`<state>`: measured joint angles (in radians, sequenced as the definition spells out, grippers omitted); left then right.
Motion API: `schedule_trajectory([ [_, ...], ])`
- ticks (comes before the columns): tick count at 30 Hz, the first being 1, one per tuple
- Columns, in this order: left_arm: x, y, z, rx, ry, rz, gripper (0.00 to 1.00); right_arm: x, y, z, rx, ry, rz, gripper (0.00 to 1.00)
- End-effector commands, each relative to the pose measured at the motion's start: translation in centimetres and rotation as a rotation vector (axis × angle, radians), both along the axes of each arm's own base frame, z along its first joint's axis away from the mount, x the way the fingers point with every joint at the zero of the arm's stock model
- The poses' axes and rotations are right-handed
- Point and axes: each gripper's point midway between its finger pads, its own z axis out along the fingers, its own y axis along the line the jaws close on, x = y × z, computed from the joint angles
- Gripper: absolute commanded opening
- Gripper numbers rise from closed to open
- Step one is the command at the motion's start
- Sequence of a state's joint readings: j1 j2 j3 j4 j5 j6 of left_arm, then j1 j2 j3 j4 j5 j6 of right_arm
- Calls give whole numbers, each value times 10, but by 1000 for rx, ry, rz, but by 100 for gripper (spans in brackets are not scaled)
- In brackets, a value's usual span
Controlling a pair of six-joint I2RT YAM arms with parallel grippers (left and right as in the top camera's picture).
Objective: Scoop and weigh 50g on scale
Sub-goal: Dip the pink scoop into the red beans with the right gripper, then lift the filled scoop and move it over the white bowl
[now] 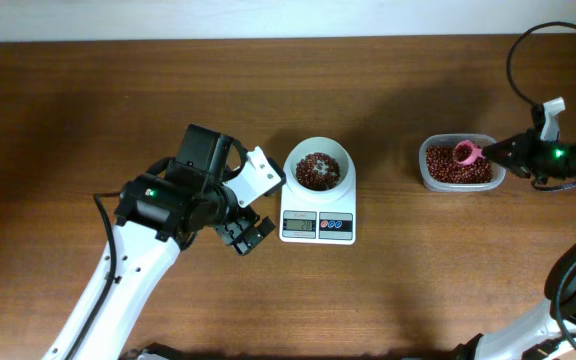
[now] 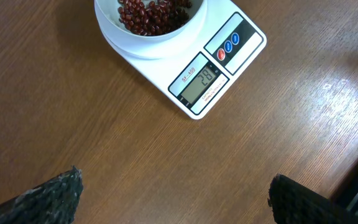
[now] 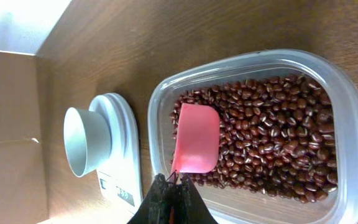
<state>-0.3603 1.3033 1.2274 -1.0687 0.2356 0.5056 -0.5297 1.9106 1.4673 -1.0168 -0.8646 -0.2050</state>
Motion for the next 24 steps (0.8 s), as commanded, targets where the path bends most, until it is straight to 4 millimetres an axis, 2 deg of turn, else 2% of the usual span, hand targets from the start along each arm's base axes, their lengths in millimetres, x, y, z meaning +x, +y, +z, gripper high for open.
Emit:
schedule_trajectory([
  [1,0,1,2,-1,-11,-10,99,-1,3,0,48,-5,-2,4],
  [7,0,1,2,-1,-11,-10,99,2,10,10,113,-43,6,4],
  [9,0,1,2,-1,-11,-10,99,4,17,13,129,-52,20,4],
  [12,0,1,2,-1,-11,-10,99,8,39,20,175,-74,71,4],
  [15,0,1,2,-1,-11,-10,99,10,74,23,196,-76,155,4],
  [18,0,1,2,-1,-11,-10,99,9,127,32,247,-95,285,4],
  [22,0,1,2,-1,-11,-10,99,1,183,38,285,-106,424,4],
  [24,0,1,2,-1,-11,-10,99,-3,205,40,295,-113,477,4],
])
